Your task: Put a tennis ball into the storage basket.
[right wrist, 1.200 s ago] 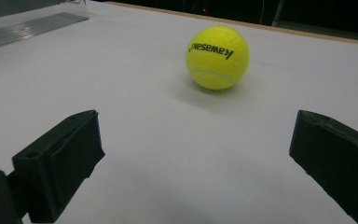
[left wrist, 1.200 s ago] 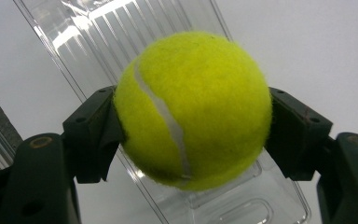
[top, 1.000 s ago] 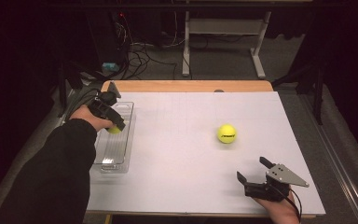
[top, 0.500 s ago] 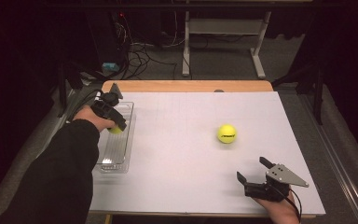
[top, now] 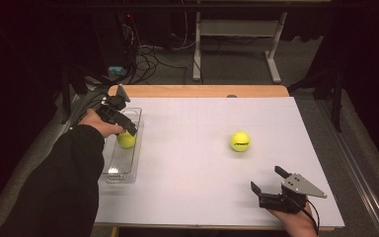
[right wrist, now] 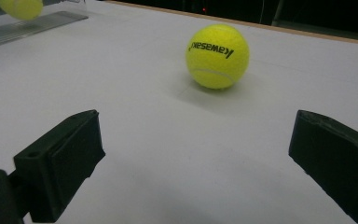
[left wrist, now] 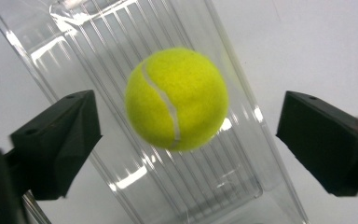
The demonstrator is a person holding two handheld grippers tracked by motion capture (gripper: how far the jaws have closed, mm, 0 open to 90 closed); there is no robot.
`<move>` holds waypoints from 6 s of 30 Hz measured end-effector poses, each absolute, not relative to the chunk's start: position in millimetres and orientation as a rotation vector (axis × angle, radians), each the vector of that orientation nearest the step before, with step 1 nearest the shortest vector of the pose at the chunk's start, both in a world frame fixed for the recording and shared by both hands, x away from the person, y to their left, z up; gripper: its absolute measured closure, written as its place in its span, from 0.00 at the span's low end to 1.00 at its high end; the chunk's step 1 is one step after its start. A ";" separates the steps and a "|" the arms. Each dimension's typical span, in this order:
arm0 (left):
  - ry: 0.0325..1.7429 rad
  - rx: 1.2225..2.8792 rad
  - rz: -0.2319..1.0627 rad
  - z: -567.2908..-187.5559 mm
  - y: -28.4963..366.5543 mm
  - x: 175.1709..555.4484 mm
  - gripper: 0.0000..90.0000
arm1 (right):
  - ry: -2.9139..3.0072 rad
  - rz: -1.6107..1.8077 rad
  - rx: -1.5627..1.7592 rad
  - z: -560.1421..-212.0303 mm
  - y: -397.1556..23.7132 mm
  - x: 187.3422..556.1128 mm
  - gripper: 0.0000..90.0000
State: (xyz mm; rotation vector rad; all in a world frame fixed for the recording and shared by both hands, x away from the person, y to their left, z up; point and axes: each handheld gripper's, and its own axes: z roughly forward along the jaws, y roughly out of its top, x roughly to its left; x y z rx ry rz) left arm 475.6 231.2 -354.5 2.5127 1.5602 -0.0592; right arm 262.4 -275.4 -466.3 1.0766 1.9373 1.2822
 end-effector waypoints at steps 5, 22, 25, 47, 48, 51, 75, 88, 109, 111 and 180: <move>1.563 2.525 -0.044 -352.9 232.2 472.7 0.01 | 1.936 1.283 1.072 -465.8 -275.2 262.2 0.03; 1.489 2.522 -0.144 -346.0 233.1 468.7 0.03 | 1.931 1.280 1.074 -465.1 -275.2 261.7 0.03; 1.484 2.535 -0.132 -345.0 231.8 467.5 0.03 | 1.930 1.281 1.074 -465.0 -275.4 261.8 0.03; 1.285 2.695 -0.032 -344.6 150.1 439.2 0.01 | 1.914 1.290 1.071 -462.2 -276.7 261.0 0.03; 1.267 2.704 -0.035 -344.9 143.6 436.6 0.01 | 1.913 1.293 1.073 -462.2 -276.8 261.1 0.03; 1.223 2.711 -0.057 -345.0 131.0 431.1 0.00 | 1.912 1.295 1.076 -461.7 -277.0 260.9 0.03; 1.107 2.709 -0.073 -360.4 97.9 391.6 0.01 | 1.883 1.308 1.073 -457.0 -275.4 263.9 0.03; 1.075 2.719 -0.068 -363.1 96.9 380.3 0.02 | 1.885 1.251 1.064 -447.7 -269.0 277.4 0.01; 1.052 2.733 -0.105 -367.0 94.2 375.0 0.01 | 1.971 1.081 1.133 -440.7 -239.3 363.7 0.00; 1.052 2.736 -0.107 -367.4 93.7 374.8 0.02 | 1.975 1.078 1.139 -441.5 -237.0 369.9 0.00; 1.068 2.762 -0.100 -358.8 94.5 363.8 0.02 | 2.061 1.100 1.195 -453.5 -241.6 337.3 0.30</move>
